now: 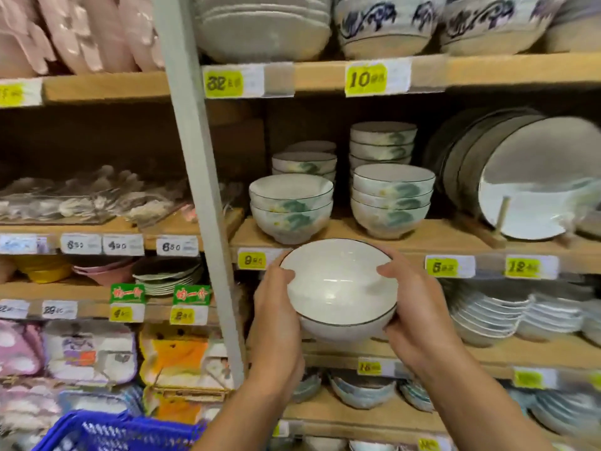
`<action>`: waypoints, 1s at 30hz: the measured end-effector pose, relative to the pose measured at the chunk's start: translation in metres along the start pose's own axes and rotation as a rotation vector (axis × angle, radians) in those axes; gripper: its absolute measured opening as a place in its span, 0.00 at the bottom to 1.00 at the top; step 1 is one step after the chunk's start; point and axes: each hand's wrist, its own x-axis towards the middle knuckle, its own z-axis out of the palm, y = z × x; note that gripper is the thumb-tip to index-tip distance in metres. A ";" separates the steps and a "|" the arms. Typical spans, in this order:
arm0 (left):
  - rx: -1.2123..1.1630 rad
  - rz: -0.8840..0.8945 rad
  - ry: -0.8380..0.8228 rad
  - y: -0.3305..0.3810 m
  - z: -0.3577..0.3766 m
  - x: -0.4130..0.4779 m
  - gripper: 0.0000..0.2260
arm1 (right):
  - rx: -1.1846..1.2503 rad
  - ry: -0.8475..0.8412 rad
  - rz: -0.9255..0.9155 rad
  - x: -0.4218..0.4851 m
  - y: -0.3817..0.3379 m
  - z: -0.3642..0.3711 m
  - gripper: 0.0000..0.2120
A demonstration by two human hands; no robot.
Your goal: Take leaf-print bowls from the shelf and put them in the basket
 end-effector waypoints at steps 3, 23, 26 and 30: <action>-0.008 0.024 -0.037 0.000 0.039 -0.001 0.16 | -0.006 -0.040 -0.043 0.012 -0.025 -0.028 0.19; -0.080 0.126 -0.104 0.032 0.190 0.029 0.13 | -0.023 0.079 -0.595 0.075 -0.086 -0.066 0.35; -0.027 0.161 -0.241 0.044 0.196 0.047 0.11 | 0.040 0.115 -0.577 0.101 -0.100 -0.059 0.31; 0.005 0.198 -0.401 0.060 0.195 0.076 0.19 | 0.078 0.118 -0.491 0.137 -0.115 -0.055 0.28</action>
